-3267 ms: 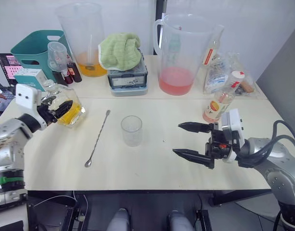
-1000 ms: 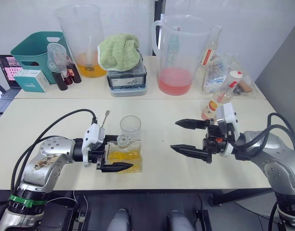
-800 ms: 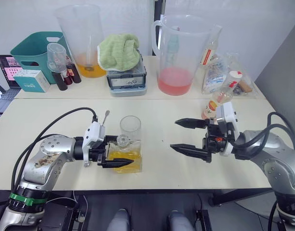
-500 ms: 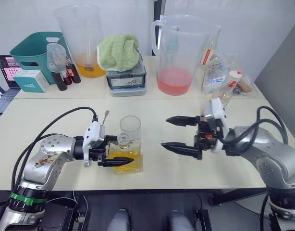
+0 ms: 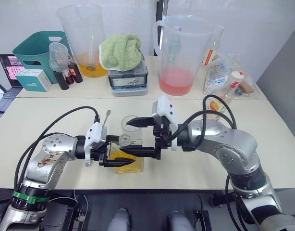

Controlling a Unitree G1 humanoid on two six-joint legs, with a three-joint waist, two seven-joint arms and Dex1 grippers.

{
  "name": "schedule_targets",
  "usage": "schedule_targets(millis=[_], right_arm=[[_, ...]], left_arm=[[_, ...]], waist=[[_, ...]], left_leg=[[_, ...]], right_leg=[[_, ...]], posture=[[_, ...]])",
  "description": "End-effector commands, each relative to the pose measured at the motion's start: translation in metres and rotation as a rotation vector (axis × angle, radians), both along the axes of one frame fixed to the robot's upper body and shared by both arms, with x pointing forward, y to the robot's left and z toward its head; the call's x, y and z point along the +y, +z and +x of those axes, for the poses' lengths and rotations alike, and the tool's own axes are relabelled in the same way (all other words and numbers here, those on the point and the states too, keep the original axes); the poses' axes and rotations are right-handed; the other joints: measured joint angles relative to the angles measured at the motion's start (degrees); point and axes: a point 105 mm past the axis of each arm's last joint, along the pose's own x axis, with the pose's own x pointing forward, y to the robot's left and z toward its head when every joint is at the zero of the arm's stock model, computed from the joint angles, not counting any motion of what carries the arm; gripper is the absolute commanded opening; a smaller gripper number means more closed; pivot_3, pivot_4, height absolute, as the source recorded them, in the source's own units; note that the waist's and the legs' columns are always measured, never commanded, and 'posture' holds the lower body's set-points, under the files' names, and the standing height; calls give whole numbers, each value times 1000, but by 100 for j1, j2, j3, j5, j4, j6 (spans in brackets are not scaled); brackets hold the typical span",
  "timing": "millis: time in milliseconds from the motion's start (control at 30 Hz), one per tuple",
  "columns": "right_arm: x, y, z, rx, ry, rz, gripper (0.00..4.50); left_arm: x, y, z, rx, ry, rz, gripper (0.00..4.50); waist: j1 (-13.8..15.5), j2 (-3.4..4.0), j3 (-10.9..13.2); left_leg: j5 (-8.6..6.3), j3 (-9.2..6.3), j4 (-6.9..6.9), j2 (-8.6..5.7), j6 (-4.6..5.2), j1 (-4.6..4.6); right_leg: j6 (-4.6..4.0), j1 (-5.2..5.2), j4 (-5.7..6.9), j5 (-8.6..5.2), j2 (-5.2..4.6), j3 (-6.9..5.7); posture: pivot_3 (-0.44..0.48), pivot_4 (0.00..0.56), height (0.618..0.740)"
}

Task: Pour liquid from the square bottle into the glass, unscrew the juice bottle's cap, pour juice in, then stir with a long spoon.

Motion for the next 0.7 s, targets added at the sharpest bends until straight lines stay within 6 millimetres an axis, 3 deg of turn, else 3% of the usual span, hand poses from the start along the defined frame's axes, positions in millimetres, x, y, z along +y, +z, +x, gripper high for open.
schedule_targets(millis=[33,367,500,700], right_arm=[[4,9,-3,-66,28,7,4244],[9,8,-1,-82,38,11,1028],[9,12,-1,-94,36,23,1024],[4,33,-3,-130,33,77,1024]], left_arm=[[-6,6,-2,-37,-29,-5,2830],[-7,7,-2,-37,-33,-3,2830],[-7,5,-2,-41,-36,10,2830],[-7,2,-2,-44,-40,25,2830]], waist=[[-1,0,0],[0,0,0],[-1,0,0],[2,1,0]], left_leg=[[0,0,0,0,0,0],[0,-1,0,0,0,0],[0,-1,0,0,0,1],[0,-1,0,0,0,1]], right_leg=[[0,0,0,0,0,0],[0,0,0,0,0,0],[0,0,1,0,0,0],[0,0,2,0,0,0]], posture=[[0,150,740],[0,150,740],[0,150,740],[0,150,740]])
